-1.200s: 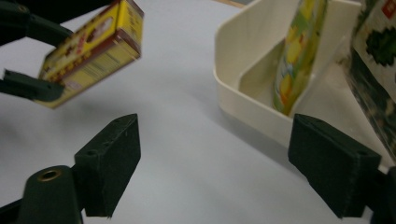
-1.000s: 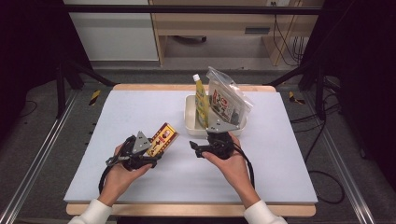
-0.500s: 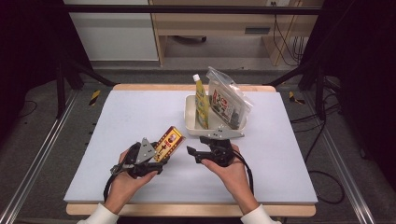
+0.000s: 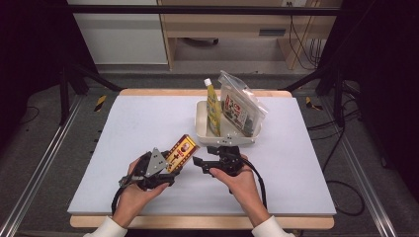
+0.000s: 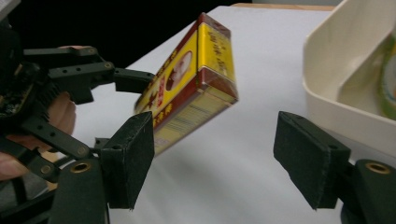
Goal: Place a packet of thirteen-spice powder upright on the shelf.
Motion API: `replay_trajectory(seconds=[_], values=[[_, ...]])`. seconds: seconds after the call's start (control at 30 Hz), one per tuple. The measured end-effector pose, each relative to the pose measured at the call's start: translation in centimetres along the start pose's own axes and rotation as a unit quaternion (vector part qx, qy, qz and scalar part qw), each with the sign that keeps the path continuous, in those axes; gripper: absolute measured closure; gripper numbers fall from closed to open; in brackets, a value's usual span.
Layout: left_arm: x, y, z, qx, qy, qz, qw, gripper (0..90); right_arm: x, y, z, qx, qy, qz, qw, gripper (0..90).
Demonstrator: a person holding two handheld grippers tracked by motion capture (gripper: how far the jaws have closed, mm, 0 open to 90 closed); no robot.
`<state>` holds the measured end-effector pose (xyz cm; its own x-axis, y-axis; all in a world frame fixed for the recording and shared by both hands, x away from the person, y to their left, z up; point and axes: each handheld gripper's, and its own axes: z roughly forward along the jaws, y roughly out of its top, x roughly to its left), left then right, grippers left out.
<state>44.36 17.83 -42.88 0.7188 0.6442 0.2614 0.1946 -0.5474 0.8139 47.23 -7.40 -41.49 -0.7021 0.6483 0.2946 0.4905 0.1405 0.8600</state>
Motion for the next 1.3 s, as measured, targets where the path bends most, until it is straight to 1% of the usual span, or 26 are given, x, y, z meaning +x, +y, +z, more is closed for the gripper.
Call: replay_trajectory(seconds=[0.1, 0.23, 0.27, 0.37, 0.43, 0.5, 0.57, 0.63, 0.7, 0.73, 0.77, 0.8, 0.83, 0.87, 0.9, 0.93, 1.0, 1.1, 1.13, 1.17, 1.23, 1.27, 1.3], values=[[-0.3, 0.0, 0.1, -0.001, -0.006, 0.002, 1.0, 32.3, 0.2, 0.1, 0.3, -0.004, 0.022, 0.011, 0.9997, 30.8], [-0.8, 0.2, 0.4, -0.004, -0.013, 0.009, 0.9999, 32.3, 0.2, 0.2, 0.8, -0.005, 0.037, 0.026, 0.9989, 33.0], [-1.0, 0.3, 0.4, -0.005, -0.015, 0.01, 0.9998, 32.3, 0.1, 0.2, 0.8, -0.004, 0.037, 0.027, 0.9989, 33.6], [-1.3, 0.4, 0.5, -0.009, -0.023, 0.012, 0.9996, 32.3, -0.1, 0.2, 0.9, -0.006, 0.046, 0.038, 0.9982, 38.3], [-1.4, 0.4, 0.5, -0.012, -0.023, 0.013, 0.9996, 32.2, -0.3, 0.2, 0.9, -0.008, 0.052, 0.046, 0.9975, 42.1], [-1.5, 0.3, 0.6, -0.014, -0.022, 0.012, 0.9996, 32.2, -0.4, 0.2, 0.9, -0.009, 0.051, 0.05, 0.9974, 45.3], [-1.5, 0.2, 0.6, -0.013, -0.022, 0.013, 0.9996, 32.2, -0.5, 0.2, 0.8, -0.008, 0.052, 0.061, 0.9967, 47.9], [-1.7, 0.2, 0.7, -0.015, -0.019, 0.014, 0.9996, 32.1, -0.8, -0.1, 0.9, -0.014, 0.056, 0.078, 0.9953, 51.6], [-1.7, 0.2, 0.7, -0.013, -0.019, 0.015, 0.9996, 32.1, -0.9, -0.2, 0.9, -0.013, 0.055, 0.082, 0.995, 55.3], [-1.7, 0.2, 0.7, -0.015, -0.019, 0.012, 0.9996, 32.1, -0.9, -0.2, 0.9, -0.014, 0.055, 0.084, 0.9949, 56.2], [-1.6, 0.2, 0.7, -0.012, -0.019, 0.016, 0.9996, 32.1, -1.0, -0.2, 0.8, -0.016, 0.058, 0.086, 0.9945, 57.4], [-1.7, 0.2, 0.8, -0.016, -0.02, 0.011, 0.9996, 32.1, -1.0, -0.2, 0.8, -0.016, 0.062, 0.092, 0.9937, 58.5], [-1.6, 0.2, 0.8, -0.011, -0.019, 0.017, 0.9996, 32.1, -1.1, -0.2, 0.7, -0.017, 0.064, 0.093, 0.9934, 59.6], [-1.6, 0.2, 0.9, -0.012, -0.019, 0.015, 0.9996, 32.2, -1.1, -0.1, 0.7, -0.019, 0.066, 0.093, 0.9933, 61.0], [-1.7, 0.1, 1.0, -0.015, -0.019, 0.01, 0.9996, 32.2, -1.1, -0.1, 0.6, -0.02, 0.069, 0.093, 0.9931, 62.7], [-1.6, 0.1, 1.0, -0.011, -0.018, 0.014, 0.9997, 32.1, -1.1, -0.1, 0.6, -0.022, 0.073, 0.095, 0.9926, 63.8], [-1.5, 0.0, 1.0, -0.011, -0.019, 0.014, 0.9997, 32.2, -0.9, 0.0, 0.6, -0.022, 0.076, 0.1, 0.9919, 65.5], [-1.5, 0.0, 1.1, -0.01, -0.018, 0.014, 0.9997, 32.0, -0.7, 0.0, 0.5, -0.023, 0.073, 0.098, 0.9923, 66.4], [-1.6, 0.0, 1.2, -0.014, -0.019, 0.009, 0.9997, 32.0, -0.6, 0.1, 0.5, -0.024, 0.071, 0.095, 0.9926, 66.6], [-1.5, -0.1, 1.2, -0.017, -0.02, 0.005, 0.9996, 31.8, -0.4, 0.1, 0.5, -0.024, 0.067, 0.096, 0.9929, 66.9], [-1.4, -0.1, 1.2, -0.017, -0.017, 0.006, 0.9997, 30.9, -0.1, 0.2, 0.4, -0.025, 0.059, 0.092, 0.9937, 67.2], [-1.3, -0.2, 1.2, -0.02, -0.012, 0.001, 0.9997, 28.4, 0.0, 0.3, 0.4, -0.027, 0.052, 0.086, 0.9945, 67.4], [-1.2, -0.2, 1.1, -0.02, -0.01, -0.009, 0.9997, 24.1, 0.2, 0.4, 0.3, -0.028, 0.044, 0.084, 0.9951, 67.5]])
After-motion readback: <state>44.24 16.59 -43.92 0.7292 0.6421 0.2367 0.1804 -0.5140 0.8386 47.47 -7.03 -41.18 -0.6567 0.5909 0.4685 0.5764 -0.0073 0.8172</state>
